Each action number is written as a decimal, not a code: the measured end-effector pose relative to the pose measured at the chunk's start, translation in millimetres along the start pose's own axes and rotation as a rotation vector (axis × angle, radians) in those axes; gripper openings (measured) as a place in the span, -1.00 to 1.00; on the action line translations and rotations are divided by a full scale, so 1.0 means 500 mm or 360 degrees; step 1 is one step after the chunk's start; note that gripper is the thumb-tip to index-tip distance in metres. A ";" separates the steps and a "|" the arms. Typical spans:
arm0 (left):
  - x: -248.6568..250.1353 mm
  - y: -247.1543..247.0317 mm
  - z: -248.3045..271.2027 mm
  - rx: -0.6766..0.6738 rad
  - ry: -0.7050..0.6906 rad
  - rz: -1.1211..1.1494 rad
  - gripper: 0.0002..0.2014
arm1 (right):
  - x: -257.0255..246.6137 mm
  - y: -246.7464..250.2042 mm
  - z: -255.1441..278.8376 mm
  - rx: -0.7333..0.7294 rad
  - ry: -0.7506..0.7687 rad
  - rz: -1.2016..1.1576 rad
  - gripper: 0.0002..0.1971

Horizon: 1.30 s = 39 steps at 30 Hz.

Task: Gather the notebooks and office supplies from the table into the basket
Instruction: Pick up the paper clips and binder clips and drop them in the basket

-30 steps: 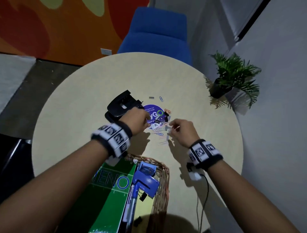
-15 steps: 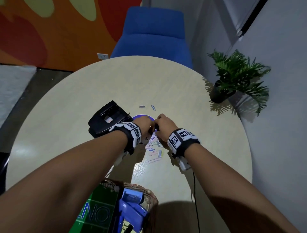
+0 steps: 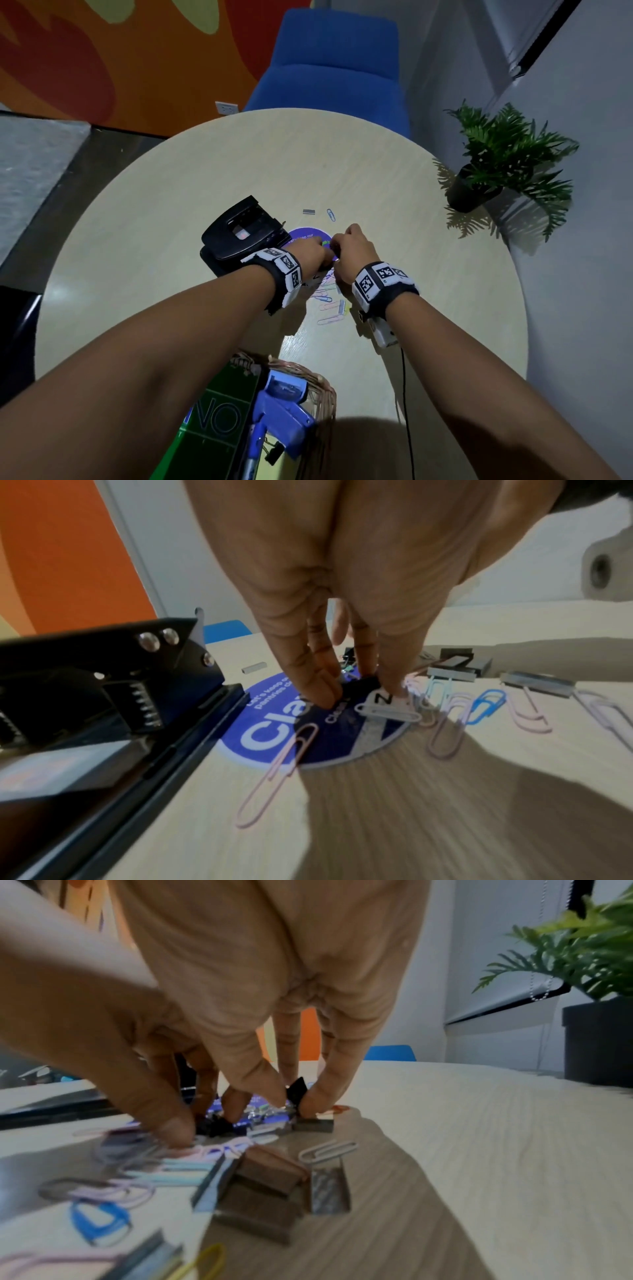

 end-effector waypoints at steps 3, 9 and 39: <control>0.008 0.004 0.006 -0.0011 0.0028 -0.0021 -0.72 | 0.002 0.017 0.019 0.0010 -0.0013 -0.0033 -0.68; 0.012 0.041 0.040 0.0011 0.0113 0.0074 -0.83 | 0.000 0.090 0.124 0.0134 0.0019 -0.0192 -0.56; -0.048 -0.076 0.579 0.0252 0.0186 0.1787 -0.82 | -0.121 -0.048 0.584 -0.0192 0.0141 -0.0698 -0.75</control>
Point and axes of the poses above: each hand's wrist, its own z-axis away from the middle knuckle, its own y-axis out of the back of the hand, x = y × z, the point moved 9 cm from there along -z, towards the middle knuckle
